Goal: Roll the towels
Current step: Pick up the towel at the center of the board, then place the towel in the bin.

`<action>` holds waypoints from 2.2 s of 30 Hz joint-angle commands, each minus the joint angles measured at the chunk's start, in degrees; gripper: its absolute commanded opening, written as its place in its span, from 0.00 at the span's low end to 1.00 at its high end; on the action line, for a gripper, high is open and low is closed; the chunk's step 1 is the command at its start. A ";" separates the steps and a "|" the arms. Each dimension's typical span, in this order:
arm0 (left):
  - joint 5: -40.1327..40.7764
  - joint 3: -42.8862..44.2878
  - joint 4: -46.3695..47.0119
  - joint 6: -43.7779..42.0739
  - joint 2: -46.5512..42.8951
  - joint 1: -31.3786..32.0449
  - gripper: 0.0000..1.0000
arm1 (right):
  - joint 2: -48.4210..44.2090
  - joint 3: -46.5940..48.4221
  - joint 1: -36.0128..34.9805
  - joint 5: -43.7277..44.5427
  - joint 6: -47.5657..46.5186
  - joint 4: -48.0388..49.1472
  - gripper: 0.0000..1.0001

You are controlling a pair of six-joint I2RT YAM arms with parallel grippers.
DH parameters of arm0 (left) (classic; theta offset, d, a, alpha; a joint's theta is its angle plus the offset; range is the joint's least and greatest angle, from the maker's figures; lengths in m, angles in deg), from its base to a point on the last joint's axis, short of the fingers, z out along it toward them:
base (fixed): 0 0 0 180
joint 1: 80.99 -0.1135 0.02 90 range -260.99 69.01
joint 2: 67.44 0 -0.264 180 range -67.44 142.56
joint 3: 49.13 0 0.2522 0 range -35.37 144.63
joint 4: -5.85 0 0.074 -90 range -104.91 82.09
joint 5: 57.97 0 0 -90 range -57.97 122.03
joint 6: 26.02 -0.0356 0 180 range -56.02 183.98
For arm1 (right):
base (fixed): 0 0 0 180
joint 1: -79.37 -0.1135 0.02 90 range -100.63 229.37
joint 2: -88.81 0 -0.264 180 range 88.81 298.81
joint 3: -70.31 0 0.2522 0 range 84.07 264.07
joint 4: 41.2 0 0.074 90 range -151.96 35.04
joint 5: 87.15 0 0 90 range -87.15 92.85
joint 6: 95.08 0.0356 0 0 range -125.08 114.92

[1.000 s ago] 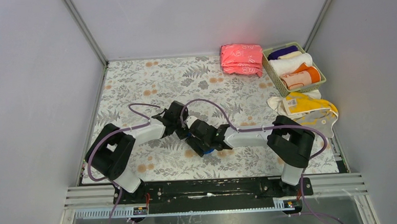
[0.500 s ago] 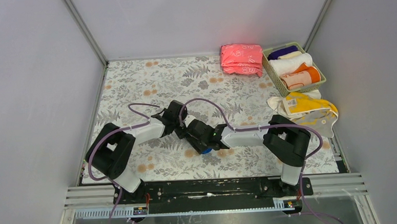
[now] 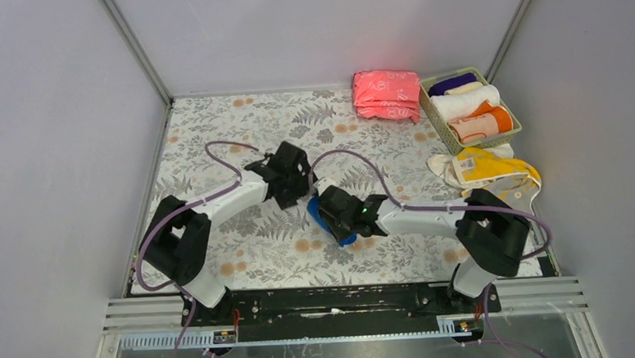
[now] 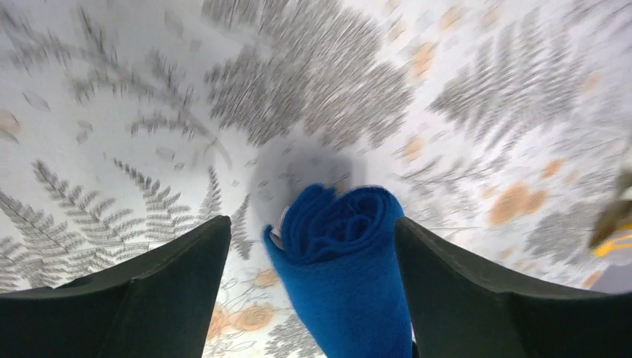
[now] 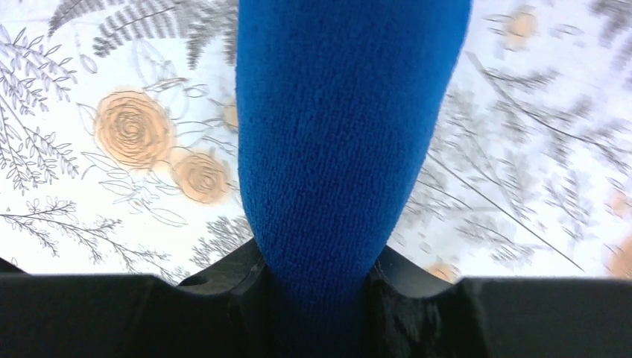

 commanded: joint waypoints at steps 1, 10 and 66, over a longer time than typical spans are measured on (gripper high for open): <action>5.99 9.90 -6.92 -5.08 -3.70 -4.95 0.83 | -8.87 -0.51 5.29 -0.05 3.06 -6.70 0.07; 11.05 16.13 -14.48 -15.30 -12.80 -15.26 0.91 | -18.68 5.58 26.42 3.47 1.50 -19.86 0.05; 12.32 6.21 -14.30 -28.50 -18.74 -25.63 0.96 | 38.59 57.75 69.37 4.23 29.47 -23.98 0.08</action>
